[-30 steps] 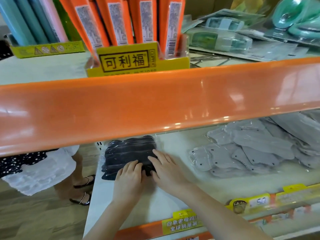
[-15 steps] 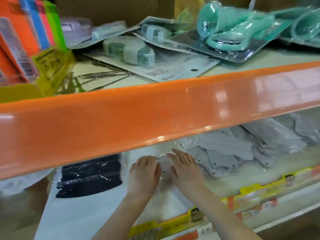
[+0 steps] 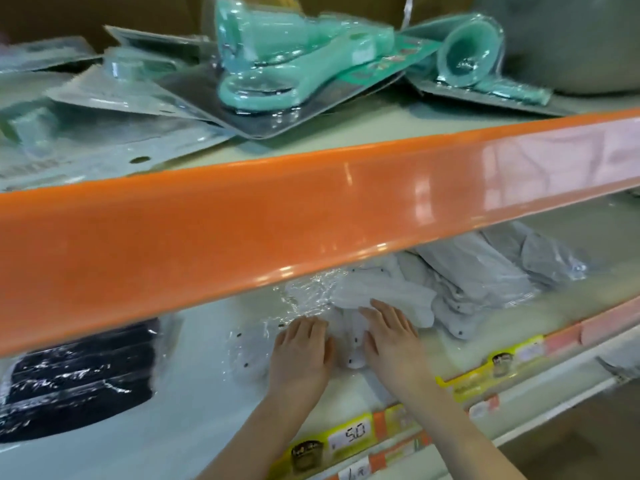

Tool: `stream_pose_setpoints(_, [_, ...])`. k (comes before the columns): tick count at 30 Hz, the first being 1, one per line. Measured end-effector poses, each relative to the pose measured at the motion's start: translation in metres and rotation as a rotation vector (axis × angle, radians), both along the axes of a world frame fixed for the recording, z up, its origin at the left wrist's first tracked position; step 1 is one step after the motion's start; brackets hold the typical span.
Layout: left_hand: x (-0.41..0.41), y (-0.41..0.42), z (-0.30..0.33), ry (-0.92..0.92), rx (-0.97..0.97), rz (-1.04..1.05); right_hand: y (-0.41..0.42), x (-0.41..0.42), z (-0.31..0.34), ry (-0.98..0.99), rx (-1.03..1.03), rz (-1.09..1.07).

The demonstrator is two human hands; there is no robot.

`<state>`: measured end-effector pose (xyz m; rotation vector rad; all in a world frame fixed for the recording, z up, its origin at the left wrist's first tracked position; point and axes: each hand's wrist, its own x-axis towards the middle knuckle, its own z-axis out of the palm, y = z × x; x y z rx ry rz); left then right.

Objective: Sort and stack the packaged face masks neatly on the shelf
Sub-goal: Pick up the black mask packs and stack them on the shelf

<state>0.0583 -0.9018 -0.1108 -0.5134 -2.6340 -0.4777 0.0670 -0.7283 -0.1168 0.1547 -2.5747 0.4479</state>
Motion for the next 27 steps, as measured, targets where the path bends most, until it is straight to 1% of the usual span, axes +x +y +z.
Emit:
stream_pose_setpoints(3, [-0.003,0.02,0.0,-0.006,0.006,0.002,0.019,-0.004,-0.006,-0.02,0.026,0.008])
stream_pose_setpoints(5, [-0.004,0.031,-0.001,-0.043,-0.009,0.006,0.028,-0.006,-0.008,-0.019,0.036,0.001])
stream_pose_setpoints(8, [-0.004,0.043,-0.005,-0.097,-0.034,0.024,0.034,-0.007,-0.011,-0.002,0.004,-0.014])
stream_pose_setpoints(14, [0.0,0.053,-0.012,-0.138,-0.036,0.065,0.036,-0.009,-0.02,-0.065,-0.011,-0.077])
stream_pose_setpoints(19, [0.001,0.053,-0.021,-0.076,-0.01,0.056,0.036,-0.008,-0.017,-0.03,-0.037,-0.082])
stream_pose_setpoints(21, [0.002,0.053,-0.02,-0.072,0.012,0.056,0.036,-0.008,-0.016,-0.012,-0.031,-0.075])
stream_pose_setpoints(24, [0.003,0.054,-0.018,-0.123,0.037,0.071,0.037,-0.006,-0.014,-0.003,-0.033,-0.08])
stream_pose_setpoints(25, [0.004,0.053,-0.017,-0.15,0.071,0.078,0.037,-0.005,-0.013,0.005,-0.037,-0.082])
stream_pose_setpoints(27, [0.004,0.053,-0.012,-0.235,0.201,0.088,0.039,-0.003,-0.011,0.039,-0.063,-0.083])
